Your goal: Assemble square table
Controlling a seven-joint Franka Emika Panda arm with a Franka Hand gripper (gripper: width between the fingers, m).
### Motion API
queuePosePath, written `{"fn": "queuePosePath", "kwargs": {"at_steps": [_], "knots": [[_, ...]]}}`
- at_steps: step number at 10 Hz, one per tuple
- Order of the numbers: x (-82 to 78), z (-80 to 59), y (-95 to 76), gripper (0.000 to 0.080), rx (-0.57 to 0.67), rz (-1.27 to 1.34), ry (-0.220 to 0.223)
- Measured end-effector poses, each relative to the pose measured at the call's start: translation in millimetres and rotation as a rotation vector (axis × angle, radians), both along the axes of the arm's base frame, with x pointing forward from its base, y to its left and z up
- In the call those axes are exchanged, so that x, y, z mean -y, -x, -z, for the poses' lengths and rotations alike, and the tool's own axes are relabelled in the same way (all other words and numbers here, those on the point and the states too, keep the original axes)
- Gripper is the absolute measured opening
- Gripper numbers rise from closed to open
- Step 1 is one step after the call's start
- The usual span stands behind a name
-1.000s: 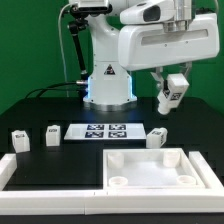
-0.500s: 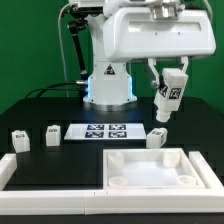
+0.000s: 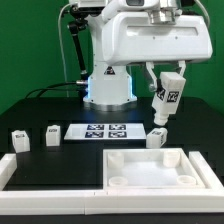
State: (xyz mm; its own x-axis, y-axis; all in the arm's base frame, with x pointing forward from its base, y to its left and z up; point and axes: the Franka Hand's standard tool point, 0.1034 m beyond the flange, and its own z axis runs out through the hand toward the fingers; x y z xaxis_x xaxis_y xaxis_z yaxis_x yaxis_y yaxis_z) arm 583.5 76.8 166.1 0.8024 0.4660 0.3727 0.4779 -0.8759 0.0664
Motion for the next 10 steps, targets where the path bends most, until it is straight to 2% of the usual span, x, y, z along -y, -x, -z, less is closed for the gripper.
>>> {"fn": "queuePosePath", "kwargs": {"at_steps": [2,7,8,9,10], "knots": [[11.3,2.3,-33.2,0.0291,0.058,-0.016,-0.006],[8.0,9.0,-29.9,0.0291,0.051,-0.010,-0.012],[-3.6,21.7,-23.4,0.0291,0.049,-0.021,-0.023],[-10.5,33.3,-23.9,0.0291,0.034,-0.035,-0.037],[-8.8,36.0,-27.4,0.0291,0.035,-0.042,-0.041]]}}
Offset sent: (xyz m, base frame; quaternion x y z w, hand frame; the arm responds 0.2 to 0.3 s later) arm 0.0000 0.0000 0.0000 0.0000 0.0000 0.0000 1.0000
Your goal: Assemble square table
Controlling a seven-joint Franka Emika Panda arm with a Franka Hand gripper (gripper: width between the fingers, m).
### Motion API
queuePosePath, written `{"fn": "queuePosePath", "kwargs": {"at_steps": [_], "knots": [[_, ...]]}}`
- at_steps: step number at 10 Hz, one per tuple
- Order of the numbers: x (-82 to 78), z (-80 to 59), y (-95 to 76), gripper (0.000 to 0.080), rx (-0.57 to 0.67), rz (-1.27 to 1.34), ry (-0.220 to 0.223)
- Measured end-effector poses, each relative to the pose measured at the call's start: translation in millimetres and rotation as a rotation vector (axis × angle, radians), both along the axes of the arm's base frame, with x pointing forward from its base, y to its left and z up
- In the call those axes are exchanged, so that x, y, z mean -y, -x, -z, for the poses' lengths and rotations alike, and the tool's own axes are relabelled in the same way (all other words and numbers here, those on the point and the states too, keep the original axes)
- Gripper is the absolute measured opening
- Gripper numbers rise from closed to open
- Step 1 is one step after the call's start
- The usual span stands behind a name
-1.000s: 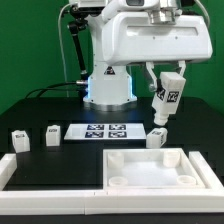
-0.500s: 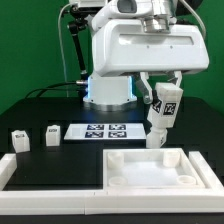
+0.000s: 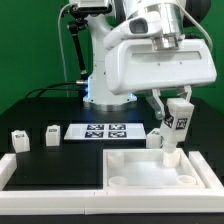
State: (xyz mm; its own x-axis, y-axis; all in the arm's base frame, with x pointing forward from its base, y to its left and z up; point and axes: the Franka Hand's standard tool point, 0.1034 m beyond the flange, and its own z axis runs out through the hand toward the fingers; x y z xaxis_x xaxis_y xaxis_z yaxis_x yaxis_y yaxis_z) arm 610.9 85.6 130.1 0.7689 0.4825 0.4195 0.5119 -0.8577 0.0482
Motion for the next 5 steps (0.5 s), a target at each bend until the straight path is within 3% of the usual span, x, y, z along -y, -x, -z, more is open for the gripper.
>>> {"fn": "queuePosePath", "kwargs": {"at_steps": [3,5], "knots": [[3.6,1.5,-0.6,0.0291,0.027,-0.001,0.004],[19.3,16.9,4.2,0.0291,0.023,-0.023,0.011]]}}
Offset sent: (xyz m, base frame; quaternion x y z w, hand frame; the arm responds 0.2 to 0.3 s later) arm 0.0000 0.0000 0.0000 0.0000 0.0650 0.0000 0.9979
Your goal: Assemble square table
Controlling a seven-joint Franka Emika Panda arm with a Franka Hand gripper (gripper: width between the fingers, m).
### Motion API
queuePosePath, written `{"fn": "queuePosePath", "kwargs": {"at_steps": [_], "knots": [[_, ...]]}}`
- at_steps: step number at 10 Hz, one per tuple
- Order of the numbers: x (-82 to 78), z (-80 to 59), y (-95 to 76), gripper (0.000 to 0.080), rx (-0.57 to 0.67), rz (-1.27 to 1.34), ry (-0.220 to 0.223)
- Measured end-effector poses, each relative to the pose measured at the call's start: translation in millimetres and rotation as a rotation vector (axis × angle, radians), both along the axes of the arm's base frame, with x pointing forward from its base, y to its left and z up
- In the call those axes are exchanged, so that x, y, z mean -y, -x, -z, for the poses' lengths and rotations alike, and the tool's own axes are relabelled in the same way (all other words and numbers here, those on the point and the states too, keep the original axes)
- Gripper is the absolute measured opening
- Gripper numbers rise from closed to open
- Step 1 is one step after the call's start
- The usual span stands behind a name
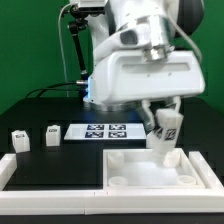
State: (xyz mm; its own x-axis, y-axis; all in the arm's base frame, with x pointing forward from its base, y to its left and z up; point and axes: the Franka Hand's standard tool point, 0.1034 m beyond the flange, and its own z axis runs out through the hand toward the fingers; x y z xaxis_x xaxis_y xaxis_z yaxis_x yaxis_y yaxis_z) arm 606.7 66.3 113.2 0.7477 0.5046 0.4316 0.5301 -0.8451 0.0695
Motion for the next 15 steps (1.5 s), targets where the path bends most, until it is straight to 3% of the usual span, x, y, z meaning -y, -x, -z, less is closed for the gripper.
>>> {"fn": "queuePosePath", "kwargs": {"at_steps": [3,5,10,11,13,15], "knots": [[-21.0,12.6,4.4,0.0291,-0.102,-0.027,-0.047],[-35.3,1.2,-1.1,0.0291,-0.102,-0.019,-0.063],[-32.6,3.6,-3.4,0.0291,-0.075,-0.013,-0.064],[-29.7,1.4,-5.1,0.0291,-0.066,-0.010,-0.063],[-15.7,-15.7,-8.3,0.0291,0.007,0.031,-0.073],[-19.4,-14.2,-5.6,0.0291,0.003,0.072,-0.123]]}}
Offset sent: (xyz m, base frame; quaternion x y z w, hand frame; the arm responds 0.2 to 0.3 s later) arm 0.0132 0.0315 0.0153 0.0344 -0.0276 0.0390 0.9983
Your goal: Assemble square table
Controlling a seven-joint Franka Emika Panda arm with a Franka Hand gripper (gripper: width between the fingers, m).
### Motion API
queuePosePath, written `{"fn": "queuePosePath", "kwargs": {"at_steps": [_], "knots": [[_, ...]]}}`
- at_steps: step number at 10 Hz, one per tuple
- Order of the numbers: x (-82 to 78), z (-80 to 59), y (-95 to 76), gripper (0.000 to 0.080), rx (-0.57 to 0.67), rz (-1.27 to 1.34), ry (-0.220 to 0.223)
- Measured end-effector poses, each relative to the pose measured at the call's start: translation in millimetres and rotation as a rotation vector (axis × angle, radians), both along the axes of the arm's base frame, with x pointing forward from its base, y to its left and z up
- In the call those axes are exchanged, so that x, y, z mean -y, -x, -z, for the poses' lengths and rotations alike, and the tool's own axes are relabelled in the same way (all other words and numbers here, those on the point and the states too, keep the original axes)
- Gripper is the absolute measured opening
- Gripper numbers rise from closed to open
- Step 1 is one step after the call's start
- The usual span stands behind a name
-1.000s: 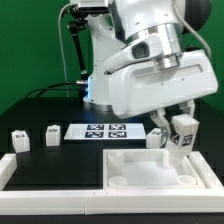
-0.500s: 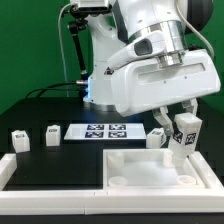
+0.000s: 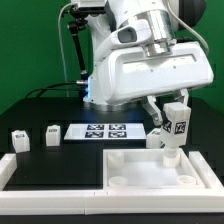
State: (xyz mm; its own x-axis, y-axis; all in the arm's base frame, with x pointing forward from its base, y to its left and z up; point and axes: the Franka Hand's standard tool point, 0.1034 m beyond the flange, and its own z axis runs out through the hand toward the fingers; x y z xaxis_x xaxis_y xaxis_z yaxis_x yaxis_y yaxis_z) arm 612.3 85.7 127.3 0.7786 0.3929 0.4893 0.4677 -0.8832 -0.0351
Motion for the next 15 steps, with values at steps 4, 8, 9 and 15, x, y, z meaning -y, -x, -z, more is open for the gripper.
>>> {"fn": "queuePosePath", "kwargs": {"at_steps": [4,8,9,15], "knots": [[-3.4,2.6,1.2,0.0291,-0.006,-0.001,-0.005],[-12.7,16.5,-3.9,0.0291,0.000,0.002,-0.028],[-13.2,18.7,-4.8,0.0291,0.000,0.003,-0.032],[-16.7,35.5,0.5,0.0291,-0.025,0.005,-0.045]]}}
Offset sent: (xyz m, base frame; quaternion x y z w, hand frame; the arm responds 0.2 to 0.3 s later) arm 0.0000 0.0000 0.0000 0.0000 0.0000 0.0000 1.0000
